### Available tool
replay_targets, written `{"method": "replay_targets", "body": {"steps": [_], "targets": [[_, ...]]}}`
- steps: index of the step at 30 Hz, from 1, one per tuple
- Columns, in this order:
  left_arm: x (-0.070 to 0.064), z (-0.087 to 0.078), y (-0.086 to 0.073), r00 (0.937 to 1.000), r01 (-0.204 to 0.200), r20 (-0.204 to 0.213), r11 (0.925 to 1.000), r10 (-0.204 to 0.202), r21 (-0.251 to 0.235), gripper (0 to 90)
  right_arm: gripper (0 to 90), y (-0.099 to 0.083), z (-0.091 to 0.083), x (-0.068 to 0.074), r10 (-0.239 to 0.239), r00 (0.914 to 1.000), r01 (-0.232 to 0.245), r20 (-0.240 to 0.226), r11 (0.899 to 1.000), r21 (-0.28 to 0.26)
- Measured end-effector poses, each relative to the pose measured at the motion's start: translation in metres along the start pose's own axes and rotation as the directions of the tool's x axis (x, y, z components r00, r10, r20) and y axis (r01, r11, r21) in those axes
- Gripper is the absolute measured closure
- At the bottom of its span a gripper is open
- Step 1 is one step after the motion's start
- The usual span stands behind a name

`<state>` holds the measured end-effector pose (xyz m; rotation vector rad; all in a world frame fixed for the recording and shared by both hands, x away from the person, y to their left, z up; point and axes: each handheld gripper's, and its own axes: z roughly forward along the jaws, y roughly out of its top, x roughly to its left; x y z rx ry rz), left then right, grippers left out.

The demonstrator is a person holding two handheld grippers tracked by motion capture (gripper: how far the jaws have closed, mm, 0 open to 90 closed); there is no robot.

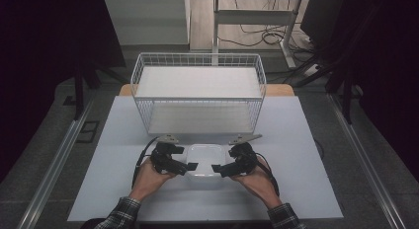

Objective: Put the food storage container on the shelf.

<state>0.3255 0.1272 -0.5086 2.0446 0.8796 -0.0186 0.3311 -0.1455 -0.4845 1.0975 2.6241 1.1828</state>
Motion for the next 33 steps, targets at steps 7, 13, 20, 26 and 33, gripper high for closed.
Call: {"method": "replay_targets", "body": {"steps": [7, 13, 20, 26, 33], "targets": [[-0.004, -0.009, -0.003, 0.9982, 0.049, 0.034, 0.9988, -0.049, 0.007, 28.4, 34.9, -0.005, -0.005, -0.007, 0.078, 0.994, -0.078, -0.076, 0.997, 0.006], [-0.013, -0.025, -0.01, 0.9966, 0.082, 0.012, 0.9963, -0.082, -0.025, 54.9, 59.7, -0.011, -0.022, -0.007, 0.143, 0.9858, -0.143, -0.089, 0.99, -0.004], [-0.019, -0.035, -0.014, 0.9911, 0.129, -0.019, 0.986, -0.132, -0.105, 75.9, 75.8, -0.012, -0.032, 0.003, 0.149, 0.9889, -0.149, -0.008, 0.985, -0.091], [-0.02, -0.033, -0.014, 0.989, 0.13, -0.054, 0.9825, -0.138, -0.134, 79.9, 77.6, -0.012, -0.032, 0.01, 0.105, 0.9924, -0.096, 0.063, 0.986, -0.135], [-0.024, -0.044, -0.005, 0.9906, 0.108, -0.064, 0.9792, -0.121, -0.172, 80.0, 77.6, -0.007, -0.04, 0.013, 0.095, 0.9936, -0.082, 0.061, 0.98, -0.183]]}}
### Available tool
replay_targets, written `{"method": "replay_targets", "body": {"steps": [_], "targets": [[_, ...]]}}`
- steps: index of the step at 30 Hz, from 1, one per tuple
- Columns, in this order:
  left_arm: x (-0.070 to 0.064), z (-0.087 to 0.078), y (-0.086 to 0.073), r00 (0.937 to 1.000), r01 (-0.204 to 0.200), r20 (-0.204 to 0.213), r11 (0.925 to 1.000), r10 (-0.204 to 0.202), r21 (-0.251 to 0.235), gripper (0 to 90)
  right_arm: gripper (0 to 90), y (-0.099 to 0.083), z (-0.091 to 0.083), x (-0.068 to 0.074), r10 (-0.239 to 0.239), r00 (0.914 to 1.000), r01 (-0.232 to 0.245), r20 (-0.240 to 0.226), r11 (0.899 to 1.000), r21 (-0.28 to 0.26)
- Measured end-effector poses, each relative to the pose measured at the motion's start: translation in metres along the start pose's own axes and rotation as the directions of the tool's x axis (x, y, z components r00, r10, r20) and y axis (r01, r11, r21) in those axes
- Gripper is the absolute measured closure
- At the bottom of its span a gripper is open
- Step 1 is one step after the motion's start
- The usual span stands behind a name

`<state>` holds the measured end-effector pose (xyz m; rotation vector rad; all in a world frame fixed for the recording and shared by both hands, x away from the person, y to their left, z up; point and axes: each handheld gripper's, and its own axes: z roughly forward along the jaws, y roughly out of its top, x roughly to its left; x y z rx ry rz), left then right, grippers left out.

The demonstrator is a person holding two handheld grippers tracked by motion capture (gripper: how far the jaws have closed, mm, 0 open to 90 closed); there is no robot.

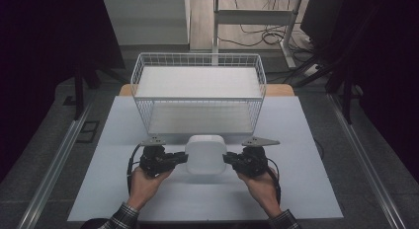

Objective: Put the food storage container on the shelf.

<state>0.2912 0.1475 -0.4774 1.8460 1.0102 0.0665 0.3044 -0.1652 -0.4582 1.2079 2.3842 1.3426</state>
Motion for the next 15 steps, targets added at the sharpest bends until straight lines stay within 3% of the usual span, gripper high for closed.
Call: {"method": "replay_targets", "body": {"steps": [6, 15], "targets": [[-0.004, -0.01, 0.014, 0.9995, -0.029, -0.012, 0.9994, 0.029, -0.019, 80.1, 77.6, 0.012, -0.006, 0.002, -0.021, 0.9997, 0.021, -0.011, 0.999, -0.032], [-0.006, -0.028, 0.044, 0.9981, -0.056, -0.03, 0.996, 0.054, -0.069, 80.1, 77.7, 0.048, -0.016, 0.007, -0.069, 0.9976, 0.068, -0.003, 0.995, -0.069]]}}
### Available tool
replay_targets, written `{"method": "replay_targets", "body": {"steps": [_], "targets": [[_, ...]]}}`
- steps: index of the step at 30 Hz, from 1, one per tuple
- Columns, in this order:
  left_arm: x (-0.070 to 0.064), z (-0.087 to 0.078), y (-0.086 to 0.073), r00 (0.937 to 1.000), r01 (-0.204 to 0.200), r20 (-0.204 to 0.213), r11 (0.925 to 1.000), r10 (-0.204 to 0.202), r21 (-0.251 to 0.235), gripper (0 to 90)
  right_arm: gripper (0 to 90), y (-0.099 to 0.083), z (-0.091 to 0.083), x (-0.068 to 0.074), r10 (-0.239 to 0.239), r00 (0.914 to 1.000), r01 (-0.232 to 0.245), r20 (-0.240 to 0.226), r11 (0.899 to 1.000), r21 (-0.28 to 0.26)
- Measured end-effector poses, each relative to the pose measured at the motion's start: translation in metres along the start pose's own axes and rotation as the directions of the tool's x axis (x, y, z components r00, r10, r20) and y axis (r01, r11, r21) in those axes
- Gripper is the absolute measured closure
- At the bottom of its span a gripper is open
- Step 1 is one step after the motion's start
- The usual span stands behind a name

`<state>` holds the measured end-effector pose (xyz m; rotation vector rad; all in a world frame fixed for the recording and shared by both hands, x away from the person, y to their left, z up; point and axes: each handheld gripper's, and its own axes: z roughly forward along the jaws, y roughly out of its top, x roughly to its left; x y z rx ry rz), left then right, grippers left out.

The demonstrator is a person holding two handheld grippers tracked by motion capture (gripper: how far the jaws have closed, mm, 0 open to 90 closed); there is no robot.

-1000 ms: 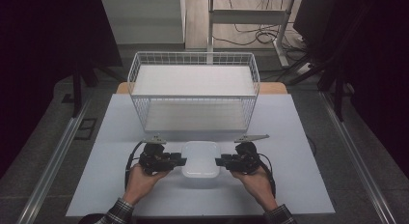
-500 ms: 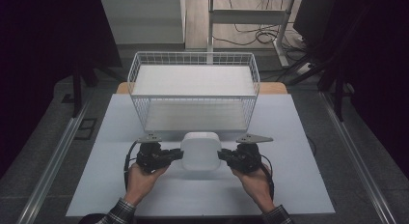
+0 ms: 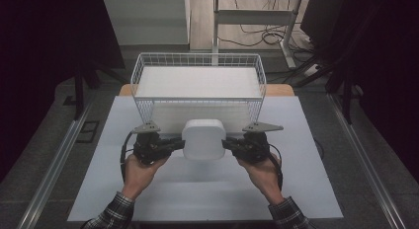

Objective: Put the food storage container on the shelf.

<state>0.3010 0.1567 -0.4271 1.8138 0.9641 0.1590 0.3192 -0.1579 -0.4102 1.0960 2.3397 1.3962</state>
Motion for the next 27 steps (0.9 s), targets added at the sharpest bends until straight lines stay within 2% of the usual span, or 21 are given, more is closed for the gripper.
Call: {"method": "replay_targets", "body": {"steps": [7, 17, 20, 21, 22, 27], "targets": [[-0.002, -0.012, 0.025, 0.9999, -0.013, -0.012, 0.9992, 0.012, -0.039, 80.3, 77.7, 0.024, -0.004, -0.002, 0.007, 0.9999, -0.007, -0.014, 0.999, -0.031], [-0.002, -0.022, 0.06, 0.9984, -0.042, -0.041, 0.9968, 0.039, -0.068, 80.3, 77.6, 0.06, -0.01, -0.003, -0.018, 0.9998, 0.018, -0.002, 0.997, -0.075], [-0.002, -0.027, 0.073, 0.9979, -0.048, -0.048, 0.9959, 0.044, -0.077, 80.3, 77.6, 0.071, -0.011, -0.006, -0.009, 0.9999, 0.007, -0.014, 0.996, -0.088], [-0.002, -0.03, 0.082, 0.997, -0.057, -0.057, 0.9952, 0.052, -0.08, 80.3, 77.6, 0.078, -0.012, -0.007, -0.011, 0.9998, 0.009, -0.015, 0.995, -0.096], [-0.002, -0.03, 0.082, 0.997, -0.057, -0.057, 0.9952, 0.052, -0.08, 80.3, 77.6, 0.078, -0.012, -0.007, -0.011, 0.9998, 0.009, -0.015, 0.995, -0.096], [0.001, -0.035, 0.106, 0.997, -0.058, -0.056, 0.9941, 0.053, -0.091, 80.3, 77.4, 0.103, -0.014, -0.01, -0.021, 0.9998, 0.02, -0.008, 0.993, -0.117]]}}
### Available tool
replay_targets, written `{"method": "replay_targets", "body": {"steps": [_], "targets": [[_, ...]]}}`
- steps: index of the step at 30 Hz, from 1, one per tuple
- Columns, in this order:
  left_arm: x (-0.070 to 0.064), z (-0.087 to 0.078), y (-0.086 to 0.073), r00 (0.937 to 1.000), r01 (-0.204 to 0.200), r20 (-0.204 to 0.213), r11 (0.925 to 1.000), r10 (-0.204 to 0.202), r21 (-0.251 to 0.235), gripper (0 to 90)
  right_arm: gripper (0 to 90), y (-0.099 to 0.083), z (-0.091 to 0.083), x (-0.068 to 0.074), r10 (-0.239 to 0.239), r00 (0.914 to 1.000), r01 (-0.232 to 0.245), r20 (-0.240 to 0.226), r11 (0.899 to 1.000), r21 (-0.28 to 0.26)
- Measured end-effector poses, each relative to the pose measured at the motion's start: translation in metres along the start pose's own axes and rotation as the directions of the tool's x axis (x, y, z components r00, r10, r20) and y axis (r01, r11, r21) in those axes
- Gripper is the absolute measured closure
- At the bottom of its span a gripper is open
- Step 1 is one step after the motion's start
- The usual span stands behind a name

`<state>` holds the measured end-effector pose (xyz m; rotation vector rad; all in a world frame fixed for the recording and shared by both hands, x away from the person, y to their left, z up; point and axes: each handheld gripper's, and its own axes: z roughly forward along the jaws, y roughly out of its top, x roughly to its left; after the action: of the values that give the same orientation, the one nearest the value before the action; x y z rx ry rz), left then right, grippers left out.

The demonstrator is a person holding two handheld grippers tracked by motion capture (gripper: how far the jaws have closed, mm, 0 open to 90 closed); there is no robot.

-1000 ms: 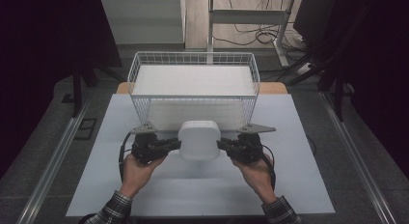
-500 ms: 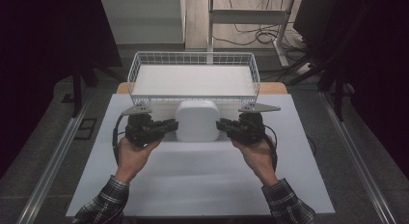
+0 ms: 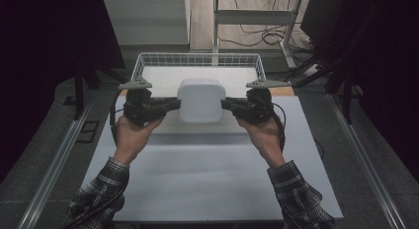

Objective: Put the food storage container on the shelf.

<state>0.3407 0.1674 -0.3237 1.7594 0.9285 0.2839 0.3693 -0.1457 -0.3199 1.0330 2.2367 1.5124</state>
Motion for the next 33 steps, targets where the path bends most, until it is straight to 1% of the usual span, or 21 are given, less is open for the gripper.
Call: {"method": "replay_targets", "body": {"steps": [1, 2, 4, 6, 7, 9, 11, 15, 16, 22, 25, 27, 29, 33], "targets": [[0.002, 0.0, 0.006, 1.0, 0.0, -0.003, 1.0, 0.0, -0.003, 80.3, 77.4, 0.005, 0.0, -0.001, 0.0, 1.0, 0.0, 0.002, 1.0, -0.003], [0.002, 0.0, 0.009, 1.0, 0.004, -0.005, 1.0, -0.004, -0.005, 80.3, 77.3, 0.011, 0.001, -0.002, -0.003, 1.0, 0.003, 0.006, 1.0, -0.007], [0.004, 0.0, 0.017, 1.0, 0.004, -0.008, 1.0, -0.004, -0.007, 80.3, 77.2, 0.017, 0.002, -0.004, 0.0, 1.0, 0.0, 0.007, 1.0, -0.011], [0.008, 0.001, 0.023, 1.0, 0.007, -0.004, 1.0, -0.007, -0.006, 80.3, 77.1, 0.029, 0.005, -0.008, 0.008, 0.9999, -0.008, 0.006, 1.0, -0.014], [0.01, 0.001, 0.025, 0.9999, 0.012, -0.004, 0.9999, -0.012, -0.007, 80.3, 77.1, 0.029, 0.005, -0.008, 0.008, 0.9999, -0.008, 0.006, 1.0, -0.014], [0.015, 0.004, 0.03, 0.9997, 0.024, -0.006, 0.9997, -0.024, -0.005, 80.2, 77.0, 0.035, 0.008, -0.011, 0.01, 0.9999, -0.01, 0.011, 1.0, -0.012], [0.019, 0.006, 0.033, 0.9994, 0.034, -0.007, 0.9994, -0.034, -0.003, 80.2, 76.9, 0.041, 0.012, -0.013, 0.012, 0.9998, -0.012, 0.016, 1.0, -0.003], [0.029, 0.012, 0.037, 0.9983, 0.059, -0.004, 0.9983, -0.059, 0.004, 79.9, 76.7, 0.049, 0.019, -0.018, 0.02, 0.9995, -0.02, 0.026, 1.0, 0.013], [0.031, 0.013, 0.038, 0.998, 0.063, -0.003, 0.9979, -0.063, 0.009, 79.7, 76.6, 0.052, 0.022, -0.02, 0.024, 0.9993, -0.025, 0.03, 0.999, 0.025], [0.041, 0.022, 0.039, 0.9957, 0.091, 0.011, 0.9957, -0.092, 0.018, 78.2, 75.9, 0.057, 0.027, -0.024, 0.038, 0.9987, -0.039, 0.034, 0.999, 0.035], [0.043, 0.025, 0.038, 0.9952, 0.097, 0.011, 0.995, -0.098, 0.022, 75.7, 74.9, 0.058, 0.03, -0.026, 0.05, 0.9981, -0.051, 0.036, 0.998, 0.038], [0.045, 0.026, 0.038, 0.9943, 0.104, 0.021, 0.9944, -0.105, 0.013, 74.2, 73.4, 0.059, 0.033, -0.027, 0.066, 0.9973, -0.067, 0.034, 0.997, 0.048], [0.046, 0.026, 0.039, 0.9933, 0.112, 0.031, 0.9937, -0.112, 0.009, 72.9, 72.7, 0.059, 0.035, -0.029, 0.068, 0.997, -0.07, 0.036, 0.996, 0.047], [0.048, 0.029, 0.041, 0.9924, 0.117, 0.035, 0.9931, -0.118, 0.005, 70.9, 70.6, 0.059, 0.038, -0.034, 0.084, 0.9961, -0.085, 0.028, 0.995, 0.051]]}}
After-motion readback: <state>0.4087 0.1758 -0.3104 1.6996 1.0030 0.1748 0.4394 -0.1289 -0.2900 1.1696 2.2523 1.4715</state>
